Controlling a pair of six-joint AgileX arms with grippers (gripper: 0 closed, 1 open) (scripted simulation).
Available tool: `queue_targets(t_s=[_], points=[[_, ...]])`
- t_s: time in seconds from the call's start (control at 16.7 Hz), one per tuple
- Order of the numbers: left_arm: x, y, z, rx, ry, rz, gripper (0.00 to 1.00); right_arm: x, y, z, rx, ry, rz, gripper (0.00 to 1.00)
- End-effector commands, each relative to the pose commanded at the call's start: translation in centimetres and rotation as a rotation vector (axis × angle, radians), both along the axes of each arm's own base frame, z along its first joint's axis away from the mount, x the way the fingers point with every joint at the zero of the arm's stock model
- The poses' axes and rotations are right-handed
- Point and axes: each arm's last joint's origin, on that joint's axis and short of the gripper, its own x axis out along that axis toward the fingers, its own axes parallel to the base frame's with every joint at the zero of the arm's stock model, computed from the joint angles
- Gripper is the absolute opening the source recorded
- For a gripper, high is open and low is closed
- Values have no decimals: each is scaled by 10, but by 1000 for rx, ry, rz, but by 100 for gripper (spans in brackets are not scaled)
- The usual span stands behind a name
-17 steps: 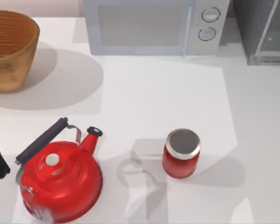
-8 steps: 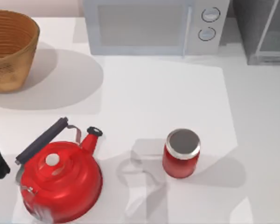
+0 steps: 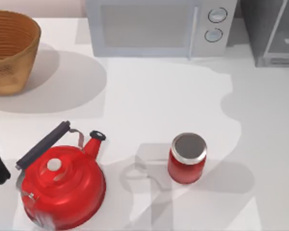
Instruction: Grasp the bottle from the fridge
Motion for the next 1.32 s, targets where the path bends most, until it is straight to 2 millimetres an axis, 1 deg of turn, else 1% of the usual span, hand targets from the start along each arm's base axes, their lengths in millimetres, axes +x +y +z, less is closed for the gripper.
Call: queue_targets(t_s=[0.18, 0.3, 0.42, 0.48, 0.6, 0.66, 0.72, 0.84, 0.96, 1.2, 1.32], points=[[0, 0, 0, 0, 0, 0, 100, -1, 0, -2, 2, 2, 1, 0], [0, 0, 0, 0, 0, 0, 100, -9, -2, 6, -6, -25, 1, 0], [0, 0, 0, 0, 0, 0, 100, -25, -2, 14, -11, -44, 1, 0], [0, 0, 0, 0, 0, 0, 100, -34, -2, 13, -10, -38, 1, 0], [0, 0, 0, 0, 0, 0, 100, -56, 0, -8, 10, 32, 0, 0], [0, 0, 0, 0, 0, 0, 100, -68, 1, -15, 19, 58, 0, 0], [0, 0, 0, 0, 0, 0, 100, -78, 2, -15, 19, 59, -1, 0], [0, 0, 0, 0, 0, 0, 100, -94, 2, -7, 10, 28, 0, 0], [0, 0, 0, 0, 0, 0, 100, -100, 1, -3, 3, 5, 0, 0], [0, 0, 0, 0, 0, 0, 100, -99, 3, -4, 6, 10, 5, 0], [0, 0, 0, 0, 0, 0, 100, -102, 6, 2, 3, 8, 6, 0]])
